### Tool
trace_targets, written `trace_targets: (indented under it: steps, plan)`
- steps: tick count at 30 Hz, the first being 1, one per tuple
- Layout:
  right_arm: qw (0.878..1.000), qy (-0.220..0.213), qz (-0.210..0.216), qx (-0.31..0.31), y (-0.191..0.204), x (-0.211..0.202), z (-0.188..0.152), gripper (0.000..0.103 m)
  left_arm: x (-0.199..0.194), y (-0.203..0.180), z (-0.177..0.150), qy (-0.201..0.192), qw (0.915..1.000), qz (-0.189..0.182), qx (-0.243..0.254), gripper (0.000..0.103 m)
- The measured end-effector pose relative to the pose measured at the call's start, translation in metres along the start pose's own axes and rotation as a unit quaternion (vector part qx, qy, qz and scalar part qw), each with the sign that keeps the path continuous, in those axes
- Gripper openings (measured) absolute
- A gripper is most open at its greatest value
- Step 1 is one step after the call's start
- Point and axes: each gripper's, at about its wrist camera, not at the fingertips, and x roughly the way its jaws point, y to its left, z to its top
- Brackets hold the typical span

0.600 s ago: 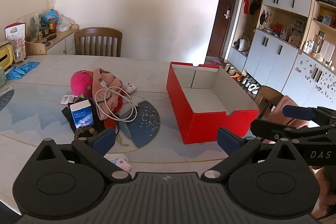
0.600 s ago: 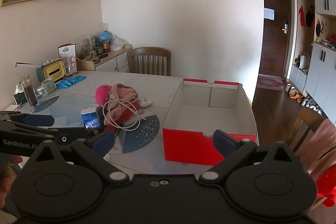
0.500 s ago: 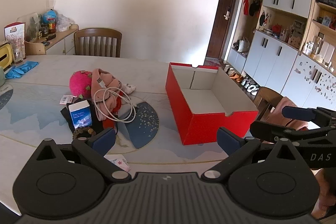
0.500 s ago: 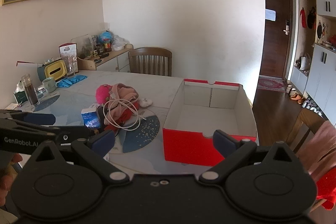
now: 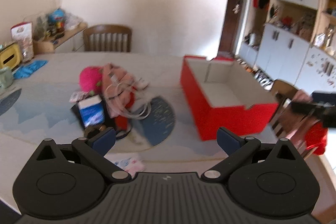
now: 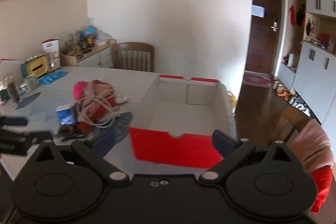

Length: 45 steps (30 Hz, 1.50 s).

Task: Organize objects
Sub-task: 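Move the left tool toward the cartoon-printed face mask on the table, then close the left gripper on the face mask and lift it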

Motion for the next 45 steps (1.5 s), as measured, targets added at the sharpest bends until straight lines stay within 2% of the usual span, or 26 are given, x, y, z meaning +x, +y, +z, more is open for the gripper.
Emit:
trace_targets:
  steps: [6,12,16,23,24,31,37,43,45]
  plan:
    - [0.999,0.005,-0.033,0.015,-0.034,0.023,0.013,0.098,0.031,0.021,-0.019,0.04,0.9986,0.034,0.011,0.103]
    - [0.998,0.031,-0.058,0.02,-0.054,0.055,0.02,0.098,0.073,0.039,-0.037,0.089,0.9944,0.053,0.018,0.103]
    - [0.996,0.053,-0.077,0.014,-0.061,0.078,0.025,0.097,0.094,0.052,-0.043,0.106,0.9919,0.067,0.02,0.103]
    - [0.992,0.094,-0.084,0.026,-0.072,0.11,0.031,0.092,0.129,0.07,-0.052,0.152,0.9861,0.067,0.009,0.102]
    - [0.991,0.1,-0.086,0.028,-0.075,0.115,0.033,0.088,0.131,0.071,-0.053,0.155,0.9857,0.065,0.007,0.102]
    - [0.985,0.129,-0.104,0.039,-0.085,0.142,0.033,0.085,0.14,0.075,-0.056,0.165,0.985,0.052,0.005,0.102]
    - [0.98,0.16,-0.114,0.041,-0.088,0.169,0.033,0.077,0.148,0.075,-0.056,0.169,0.9848,0.039,0.006,0.102]
    - [0.973,0.189,-0.12,0.063,-0.097,0.191,0.028,0.058,0.152,0.077,-0.056,0.166,0.9855,0.036,0.009,0.102]
    - [0.97,0.198,-0.124,0.064,-0.098,0.197,0.025,0.052,0.151,0.077,-0.055,0.163,0.9859,0.036,0.009,0.098]
